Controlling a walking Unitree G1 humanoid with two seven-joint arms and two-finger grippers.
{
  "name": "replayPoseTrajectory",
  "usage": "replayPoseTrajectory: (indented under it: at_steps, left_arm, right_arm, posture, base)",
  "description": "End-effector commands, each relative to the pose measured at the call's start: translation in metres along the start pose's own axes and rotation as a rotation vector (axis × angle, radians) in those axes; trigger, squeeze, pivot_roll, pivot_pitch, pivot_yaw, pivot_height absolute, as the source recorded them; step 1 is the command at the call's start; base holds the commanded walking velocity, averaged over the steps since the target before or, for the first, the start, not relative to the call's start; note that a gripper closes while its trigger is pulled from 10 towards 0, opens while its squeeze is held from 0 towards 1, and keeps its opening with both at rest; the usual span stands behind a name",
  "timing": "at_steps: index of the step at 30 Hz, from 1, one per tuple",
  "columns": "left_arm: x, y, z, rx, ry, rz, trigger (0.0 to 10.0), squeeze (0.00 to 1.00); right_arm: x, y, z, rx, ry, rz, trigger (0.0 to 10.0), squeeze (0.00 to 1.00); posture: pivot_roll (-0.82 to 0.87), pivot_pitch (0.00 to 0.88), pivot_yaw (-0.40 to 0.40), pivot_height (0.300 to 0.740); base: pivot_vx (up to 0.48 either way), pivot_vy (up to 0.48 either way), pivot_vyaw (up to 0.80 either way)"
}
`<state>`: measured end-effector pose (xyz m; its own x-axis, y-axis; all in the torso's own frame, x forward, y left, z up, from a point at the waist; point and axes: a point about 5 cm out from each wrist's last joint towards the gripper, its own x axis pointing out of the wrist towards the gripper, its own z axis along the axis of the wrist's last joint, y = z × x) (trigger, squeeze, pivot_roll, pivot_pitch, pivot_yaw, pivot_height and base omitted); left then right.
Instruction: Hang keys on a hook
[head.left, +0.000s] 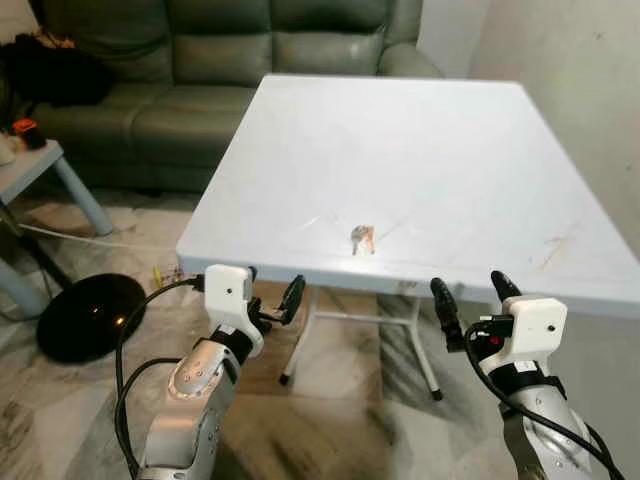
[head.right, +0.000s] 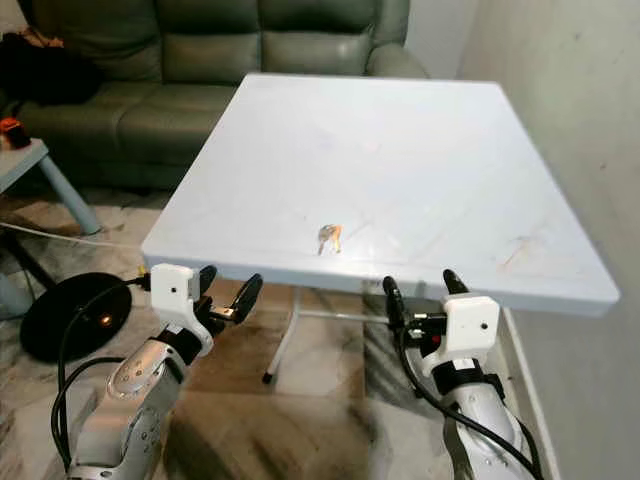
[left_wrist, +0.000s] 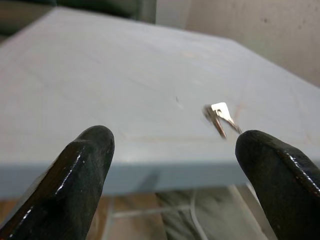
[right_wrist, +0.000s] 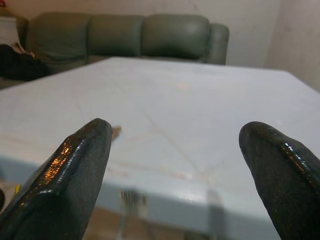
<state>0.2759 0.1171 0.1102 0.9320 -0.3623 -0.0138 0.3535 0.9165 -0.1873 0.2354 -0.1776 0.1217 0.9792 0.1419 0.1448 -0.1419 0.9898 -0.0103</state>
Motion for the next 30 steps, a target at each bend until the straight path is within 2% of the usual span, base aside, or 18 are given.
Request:
replayPoseTrajectory:
  at_steps: [1,10,27,30]
  left_arm:
    - [-0.0046,0.0073,0.0001,0.005,0.006,0.024,10.0,0.00]
    - [-0.0053,0.0046,-0.0012,-0.013,0.007,0.029,10.0,0.00]
    - [-0.0058,0.0041,-0.0024,-0.032,0.006,0.044,10.0,0.00]
    - [-0.0055,0.0050,-0.0014,-0.039,0.000,0.052,10.0,0.00]
  right_arm:
    - [0.0015,0.0067,0.0025,0.012,-0.013,0.025,10.0,0.00]
    - [0.0018,0.0062,0.0033,0.008,-0.010,0.040,10.0,0.00]
    - [0.0013,0.0062,0.0032,0.006,-0.003,0.053,10.0,0.00]
    - [0.0008,0.0070,0.0031,0.003,-0.001,0.058,10.0,0.00]
  posture:
    - [0.10,0.056,0.004,0.740]
    - [0.10,0.060,-0.003,0.740]
    - [0.10,0.067,-0.011,0.740]
    - [0.10,0.067,-0.013,0.740]
  base:
    - [0.330,0.000,0.00]
    - [0.307,0.027,0.00]
    - [0.000,0.458,0.00]
    - [0.256,0.288,0.00]
